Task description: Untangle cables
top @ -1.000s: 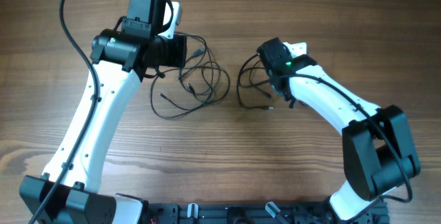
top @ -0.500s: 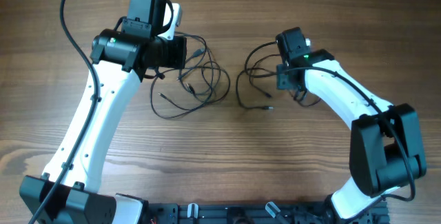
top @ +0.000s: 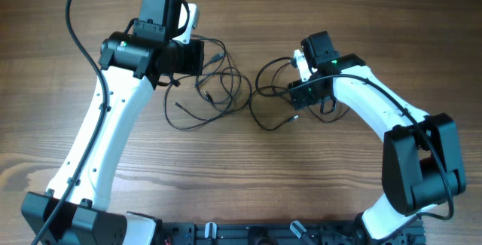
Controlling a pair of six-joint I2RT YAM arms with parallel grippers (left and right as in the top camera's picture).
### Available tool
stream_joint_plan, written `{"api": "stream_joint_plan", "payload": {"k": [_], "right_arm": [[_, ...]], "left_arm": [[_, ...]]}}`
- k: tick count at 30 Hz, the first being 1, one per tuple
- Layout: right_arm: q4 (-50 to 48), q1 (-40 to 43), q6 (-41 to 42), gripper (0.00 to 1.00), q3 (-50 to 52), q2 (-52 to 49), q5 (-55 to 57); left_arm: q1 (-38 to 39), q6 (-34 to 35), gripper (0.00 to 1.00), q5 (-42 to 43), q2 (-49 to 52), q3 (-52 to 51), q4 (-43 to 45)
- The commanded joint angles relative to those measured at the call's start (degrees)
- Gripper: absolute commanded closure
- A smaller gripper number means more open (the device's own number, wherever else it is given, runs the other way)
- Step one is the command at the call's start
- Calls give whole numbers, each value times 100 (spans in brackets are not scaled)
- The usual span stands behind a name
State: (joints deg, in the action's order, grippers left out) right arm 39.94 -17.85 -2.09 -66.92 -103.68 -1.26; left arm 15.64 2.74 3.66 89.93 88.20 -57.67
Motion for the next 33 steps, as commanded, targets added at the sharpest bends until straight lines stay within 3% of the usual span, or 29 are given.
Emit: {"api": "stream_joint_plan", "payload": {"k": [1,8,14,24,29,33], "right_arm": [[-157,4,-125,27,-136,-76,-31],[380,7,-258,28,-85,-79,-7],[212,9,-188,44,-85,-92,-35],[105,9,-778,48,-83,-103,-398],[192,9,-837,47,9,-114,-391],[210,9,-839,40,24,-114,-389]], "left_arm": [[-15,-101,53,-55,-127,105,-2],[-15,-103,51,-55,-127,105,-2],[-15,-103,51,-57,-127,105,-9],[-15,-103,50,-55,-127,105,-138],[-15,-103,50,-57,-127,105,-136],[-15,-103,50,-57,-127,105,-138]]}}
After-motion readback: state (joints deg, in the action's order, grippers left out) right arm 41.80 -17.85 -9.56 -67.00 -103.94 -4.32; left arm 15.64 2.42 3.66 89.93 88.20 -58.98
